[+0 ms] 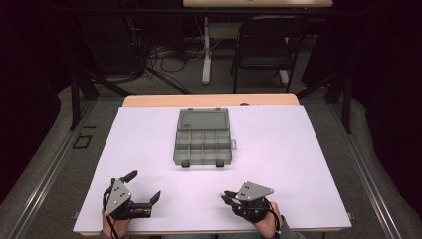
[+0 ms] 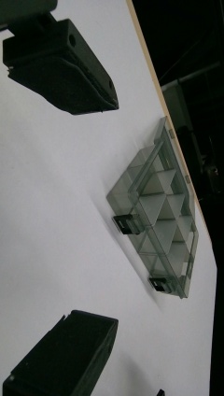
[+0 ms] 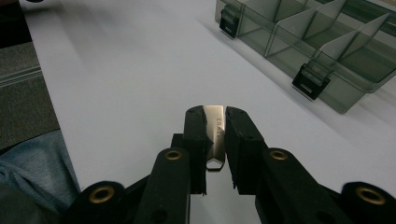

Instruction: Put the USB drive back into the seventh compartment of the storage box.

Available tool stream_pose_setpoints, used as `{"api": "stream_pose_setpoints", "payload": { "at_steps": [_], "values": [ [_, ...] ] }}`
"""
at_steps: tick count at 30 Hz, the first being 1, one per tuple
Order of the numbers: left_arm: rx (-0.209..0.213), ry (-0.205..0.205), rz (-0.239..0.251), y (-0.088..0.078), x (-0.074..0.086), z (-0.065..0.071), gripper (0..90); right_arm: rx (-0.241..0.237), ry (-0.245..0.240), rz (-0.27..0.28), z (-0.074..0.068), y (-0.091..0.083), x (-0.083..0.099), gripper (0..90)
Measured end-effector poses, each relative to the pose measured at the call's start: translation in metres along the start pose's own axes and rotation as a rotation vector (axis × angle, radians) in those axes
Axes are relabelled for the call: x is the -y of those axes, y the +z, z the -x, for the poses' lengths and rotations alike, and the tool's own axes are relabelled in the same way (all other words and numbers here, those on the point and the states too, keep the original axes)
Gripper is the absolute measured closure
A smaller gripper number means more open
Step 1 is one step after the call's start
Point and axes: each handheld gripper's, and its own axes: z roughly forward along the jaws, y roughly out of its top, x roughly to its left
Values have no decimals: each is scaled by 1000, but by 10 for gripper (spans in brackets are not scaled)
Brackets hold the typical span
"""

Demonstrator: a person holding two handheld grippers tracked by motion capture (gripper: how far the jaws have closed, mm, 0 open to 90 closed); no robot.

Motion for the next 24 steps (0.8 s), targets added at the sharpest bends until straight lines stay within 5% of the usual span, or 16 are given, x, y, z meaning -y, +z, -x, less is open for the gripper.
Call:
{"api": "stream_pose_setpoints", "payload": {
  "at_steps": [24],
  "values": [
    [0, 4, -1, 0, 0, 0, 1, 45, 10, 25, 14, -7, -2, 795]
  ]
}}
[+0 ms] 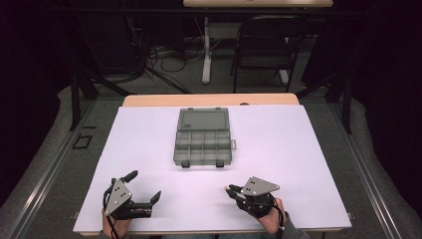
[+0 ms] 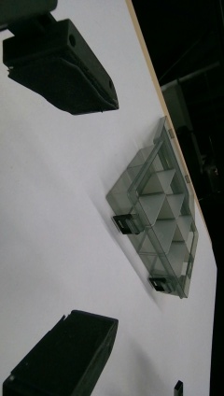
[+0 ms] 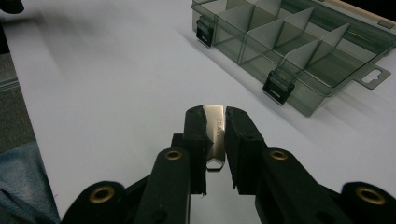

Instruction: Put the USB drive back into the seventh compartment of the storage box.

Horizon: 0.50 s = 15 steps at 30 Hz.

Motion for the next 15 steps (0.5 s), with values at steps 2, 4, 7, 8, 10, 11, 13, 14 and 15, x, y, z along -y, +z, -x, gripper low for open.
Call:
{"api": "stream_pose_setpoints", "payload": {
  "at_steps": [2, 4, 7, 8, 10, 11, 13, 14, 15],
  "values": [
    [1, 1, 1, 0, 0, 0, 1, 2, 0, 2, 0, 0, 0, 794],
    [1, 0, -1, 0, 0, 0, 0, 5, 0, 3, 1, 0, 0, 794],
    [1, 1, -3, 1, 0, 1, 0, 14, 5, 1, 2, 0, -1, 794],
    [2, 1, -3, 1, 0, 1, 1, 16, 4, 3, 3, 0, -1, 794],
    [4, 0, -3, 1, 0, 1, 1, 18, 4, 6, 4, 0, -2, 795],
    [4, -2, -4, 1, 0, 1, 1, 19, 7, 9, 4, 0, -2, 795],
    [2, -1, 0, 1, 0, 1, 1, 22, 8, 14, 5, 0, -2, 795],
    [3, 1, 0, 1, 0, 1, 1, 23, 7, 13, 6, 0, -3, 795],
    [3, 0, -1, 1, 0, 1, 1, 25, 8, 14, 6, 0, -3, 795]
  ]
}}
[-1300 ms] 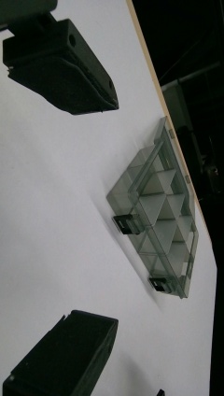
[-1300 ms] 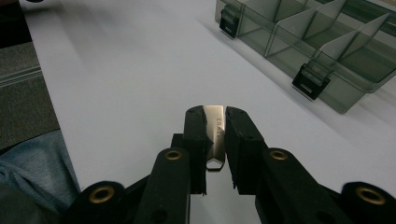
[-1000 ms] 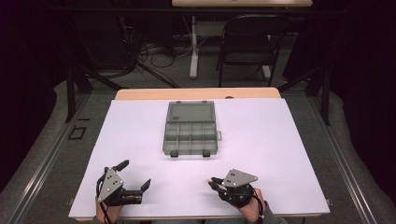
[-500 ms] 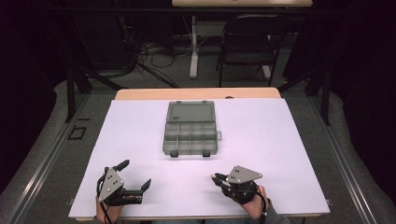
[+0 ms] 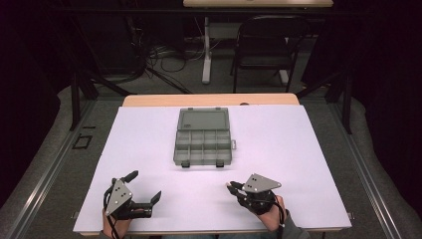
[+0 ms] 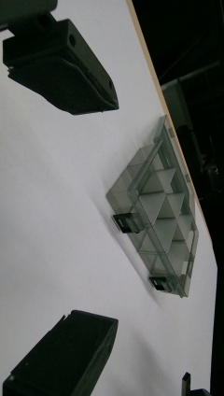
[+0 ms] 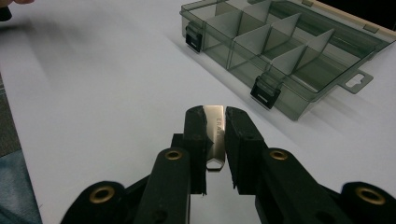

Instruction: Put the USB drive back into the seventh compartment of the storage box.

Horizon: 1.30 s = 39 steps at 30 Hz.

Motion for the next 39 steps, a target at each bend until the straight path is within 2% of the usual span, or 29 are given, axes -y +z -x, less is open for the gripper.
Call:
{"api": "stream_pose_setpoints", "payload": {
  "at_steps": [18, 39],
  "values": [
    [3, -5, -3, 1, 0, -1, 1, 32, -5, -1, 10, 10, -5, 795],
    [6, 0, -2, 1, 0, 0, 0, 47, 0, 33, 18, 16, -15, 794]
  ]
}}
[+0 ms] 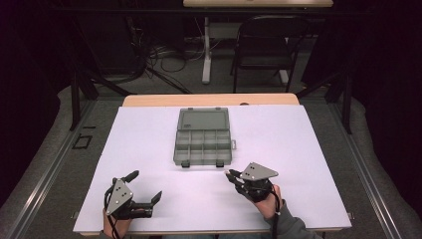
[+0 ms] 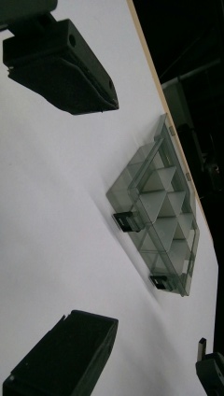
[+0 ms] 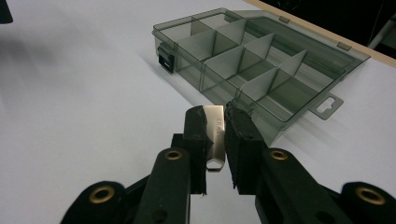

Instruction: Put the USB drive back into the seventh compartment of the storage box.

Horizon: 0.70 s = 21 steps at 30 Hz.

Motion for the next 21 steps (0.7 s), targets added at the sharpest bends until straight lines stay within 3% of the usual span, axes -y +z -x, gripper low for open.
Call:
{"api": "stream_pose_setpoints", "payload": {
  "at_steps": [21],
  "values": [
    [-2, -10, 4, 0, 0, -1, 1, 20, 1, 30, 7, 6, -9, 795]
  ]
}}
